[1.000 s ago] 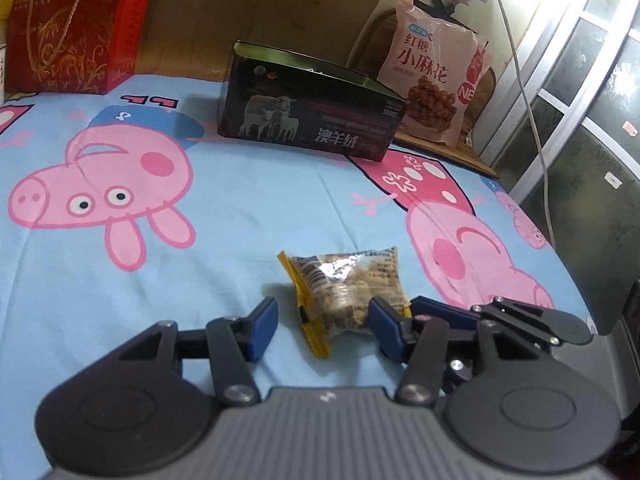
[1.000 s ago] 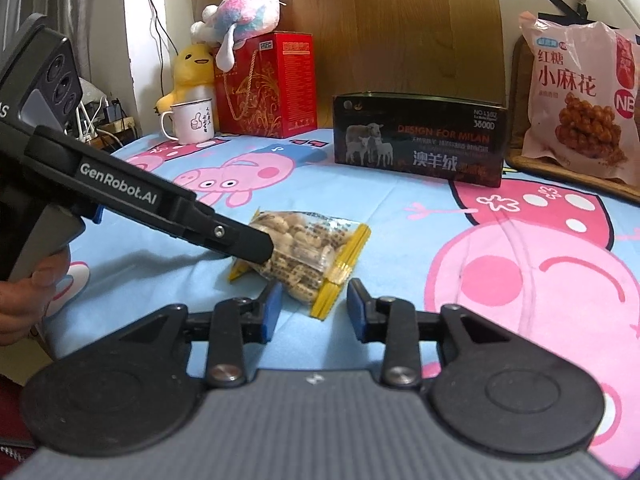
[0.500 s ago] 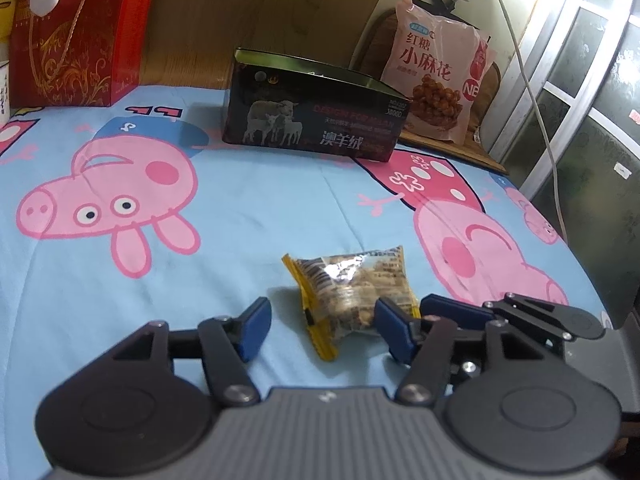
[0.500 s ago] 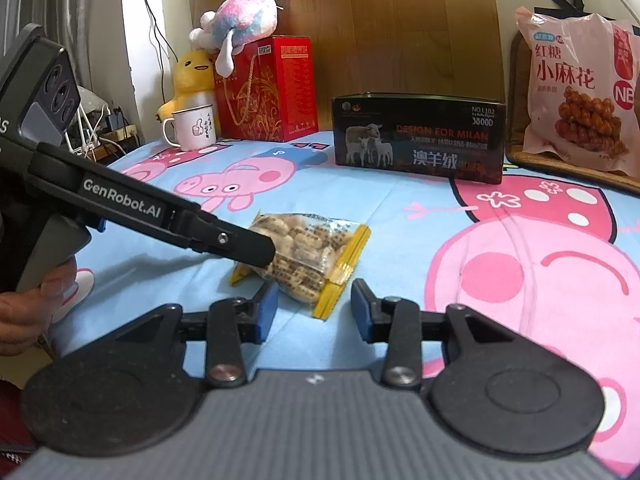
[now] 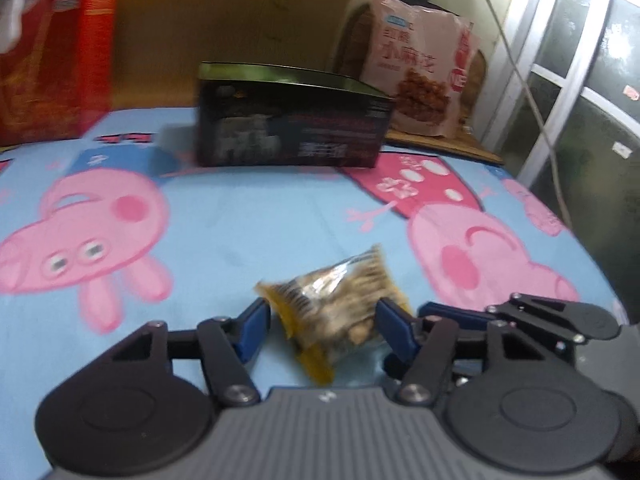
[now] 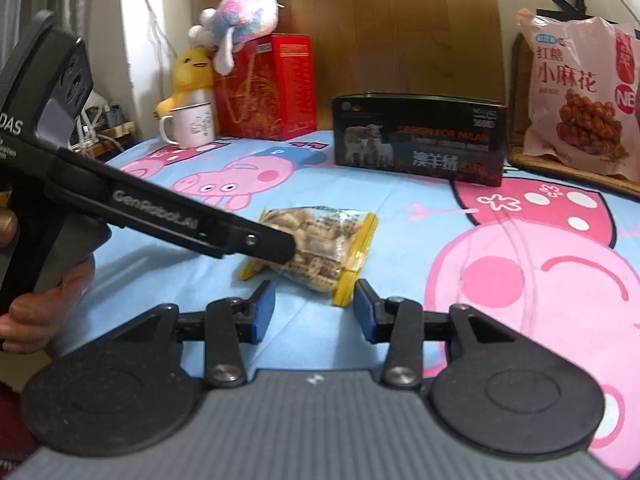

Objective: Organize snacks

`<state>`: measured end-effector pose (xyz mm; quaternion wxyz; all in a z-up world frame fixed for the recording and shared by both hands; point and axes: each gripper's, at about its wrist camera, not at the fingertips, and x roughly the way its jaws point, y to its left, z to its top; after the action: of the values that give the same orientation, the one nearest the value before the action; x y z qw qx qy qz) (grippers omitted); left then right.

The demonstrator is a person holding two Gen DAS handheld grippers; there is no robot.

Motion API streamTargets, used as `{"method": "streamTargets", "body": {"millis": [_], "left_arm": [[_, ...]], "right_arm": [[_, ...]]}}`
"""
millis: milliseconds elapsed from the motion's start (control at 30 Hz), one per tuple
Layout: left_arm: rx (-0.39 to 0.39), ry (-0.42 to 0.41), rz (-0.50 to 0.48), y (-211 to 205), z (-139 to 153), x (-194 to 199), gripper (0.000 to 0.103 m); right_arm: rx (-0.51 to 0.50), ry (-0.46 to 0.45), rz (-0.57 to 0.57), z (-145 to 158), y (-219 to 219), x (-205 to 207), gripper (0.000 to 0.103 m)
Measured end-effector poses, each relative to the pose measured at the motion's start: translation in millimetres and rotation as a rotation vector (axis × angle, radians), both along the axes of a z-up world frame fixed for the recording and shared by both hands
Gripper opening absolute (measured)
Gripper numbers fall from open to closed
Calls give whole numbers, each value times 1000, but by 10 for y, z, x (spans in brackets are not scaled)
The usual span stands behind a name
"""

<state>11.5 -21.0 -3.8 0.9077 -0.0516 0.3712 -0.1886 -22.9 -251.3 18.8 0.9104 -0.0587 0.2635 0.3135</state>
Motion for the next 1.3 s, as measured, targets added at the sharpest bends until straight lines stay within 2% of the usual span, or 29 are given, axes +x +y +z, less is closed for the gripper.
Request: {"method": "streamTargets", "body": {"millis": [100, 133, 167, 233, 300, 367, 433, 600, 800, 1300], "left_arm": [[45, -38, 14, -129, 28, 178, 63], [65, -56, 30, -148, 53, 198, 62], [78, -81, 45, -140, 87, 186, 62], [92, -139, 65, -75, 153, 130, 71], [134, -174, 115, 13, 170, 80, 71], [155, -171, 162, 114, 148, 64, 71], [144, -144, 201, 236, 104, 77, 71], [141, -89, 266, 414, -56, 108, 71], [166, -109, 268, 407, -108, 61, 72], [114, -120, 259, 464, -107, 33, 78]], "right_arm": [[-19, -30, -121, 20, -4, 154, 46], [-1, -1, -136, 22, -35, 209, 46], [23, 20, -136, 12, -75, 241, 46], [74, 37, -125, -3, -162, 236, 47], [98, 46, -121, -5, -201, 229, 47], [95, 47, -119, -9, -188, 228, 48], [83, 40, -107, -7, -155, 207, 52], [88, 42, -102, -3, -161, 213, 52], [82, 38, -102, -3, -152, 211, 53], [80, 38, -100, -3, -145, 204, 55]]}}
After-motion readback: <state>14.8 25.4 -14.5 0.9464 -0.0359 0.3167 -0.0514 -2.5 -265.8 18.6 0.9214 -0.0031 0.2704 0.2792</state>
